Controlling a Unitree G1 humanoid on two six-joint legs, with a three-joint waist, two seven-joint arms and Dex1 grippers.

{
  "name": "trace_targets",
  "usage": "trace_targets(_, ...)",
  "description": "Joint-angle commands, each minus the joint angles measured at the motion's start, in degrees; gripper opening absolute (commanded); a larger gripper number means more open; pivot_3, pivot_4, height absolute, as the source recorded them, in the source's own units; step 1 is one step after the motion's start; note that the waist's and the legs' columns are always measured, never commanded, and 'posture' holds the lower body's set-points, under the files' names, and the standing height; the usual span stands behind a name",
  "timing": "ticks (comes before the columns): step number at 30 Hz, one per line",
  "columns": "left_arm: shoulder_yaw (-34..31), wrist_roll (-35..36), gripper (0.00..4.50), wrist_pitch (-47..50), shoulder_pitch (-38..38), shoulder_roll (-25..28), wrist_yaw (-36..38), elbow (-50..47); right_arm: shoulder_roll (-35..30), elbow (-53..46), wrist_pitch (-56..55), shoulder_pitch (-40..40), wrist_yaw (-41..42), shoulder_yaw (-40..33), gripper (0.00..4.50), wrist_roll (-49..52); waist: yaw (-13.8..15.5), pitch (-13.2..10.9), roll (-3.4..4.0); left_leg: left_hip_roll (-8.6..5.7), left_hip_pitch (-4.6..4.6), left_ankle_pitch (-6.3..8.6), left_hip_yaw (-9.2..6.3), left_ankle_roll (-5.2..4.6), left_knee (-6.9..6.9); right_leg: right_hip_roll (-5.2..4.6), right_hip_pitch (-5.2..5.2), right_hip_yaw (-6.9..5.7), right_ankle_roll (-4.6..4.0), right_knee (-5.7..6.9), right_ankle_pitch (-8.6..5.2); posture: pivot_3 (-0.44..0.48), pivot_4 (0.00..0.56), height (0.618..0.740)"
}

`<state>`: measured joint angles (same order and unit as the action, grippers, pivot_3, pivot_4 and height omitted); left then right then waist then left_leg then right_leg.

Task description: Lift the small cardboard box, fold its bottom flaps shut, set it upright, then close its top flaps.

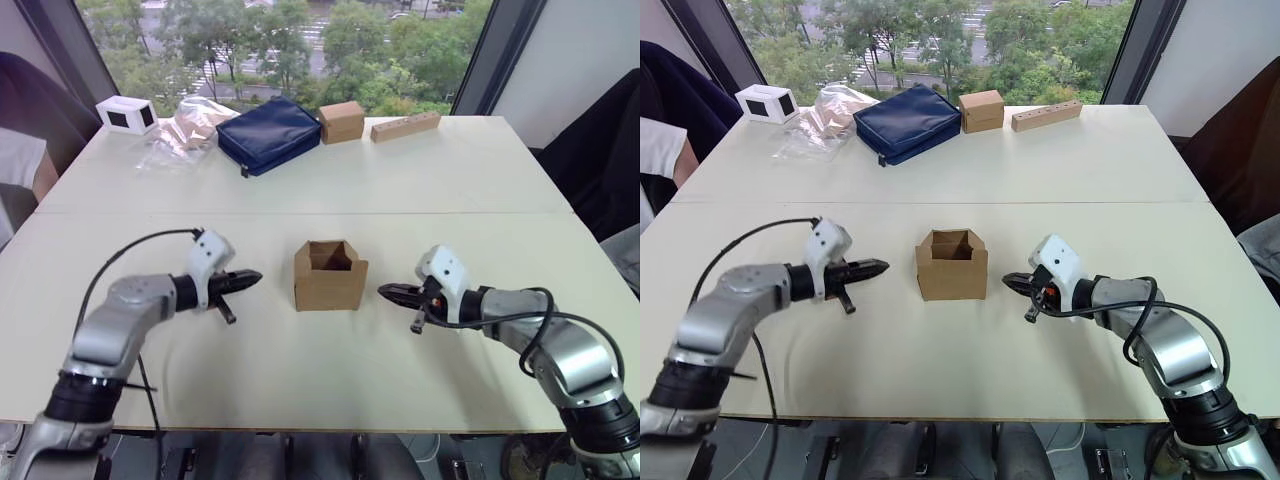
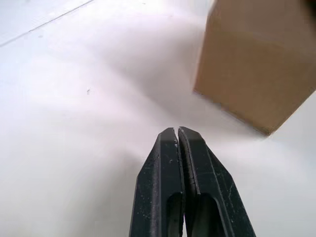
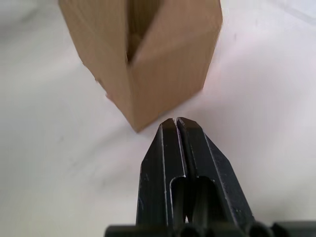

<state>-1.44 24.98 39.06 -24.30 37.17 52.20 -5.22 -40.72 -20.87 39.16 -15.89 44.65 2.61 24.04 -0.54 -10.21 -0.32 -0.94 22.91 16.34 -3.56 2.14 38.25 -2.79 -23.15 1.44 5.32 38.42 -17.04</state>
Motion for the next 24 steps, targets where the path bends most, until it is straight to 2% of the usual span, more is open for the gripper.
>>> trace_targets(1,-0.6,3.8,0.07,1.4,-4.6,-0.8,2.4,-0.6,0.8,4.0,-2.9,-5.2,1.1,-2.6,0.00,0.5,-0.2,0.0,0.00,-0.02,0.00,0.00,0.01,0.00,0.00,-0.01,-0.01,0.01,0.00,0.00,0.00,0.000,0.150,0.740)
trace_targets(11,4.8,3.0,0.07,0.5,-8.9,-3.4,5.2,0.9,6.0,9.5,-5.4,-13.6,3.4,2.5,0.00,-1.0,-0.4,0.0,0.00,0.11,-0.11,0.00,0.07,0.00,-0.04,0.11,-0.03,0.07,0.00,0.06,0.00,0.000,0.150,0.740)
trace_targets(17,9.1,-1.6,0.07,-3.5,-8.4,-4.2,5.7,3.8,9.1,9.7,-5.6,-13.6,3.4,5.2,0.00,-1.5,-0.3,0.0,0.01,0.05,-0.12,0.00,0.07,0.00,-0.04,0.06,-0.02,0.08,0.00,0.04,0.00,0.000,0.150,0.740)
trace_targets(24,10.3,-2.9,0.07,-5.2,-8.6,-5.2,5.8,5.3,10.1,10.9,-5.9,-13.5,3.6,7.7,0.00,-3.5,-0.3,0.0,0.01,0.03,-0.11,-0.01,0.06,0.01,-0.04,0.03,-0.03,0.08,0.00,0.04,0.00,0.000,0.150,0.740)
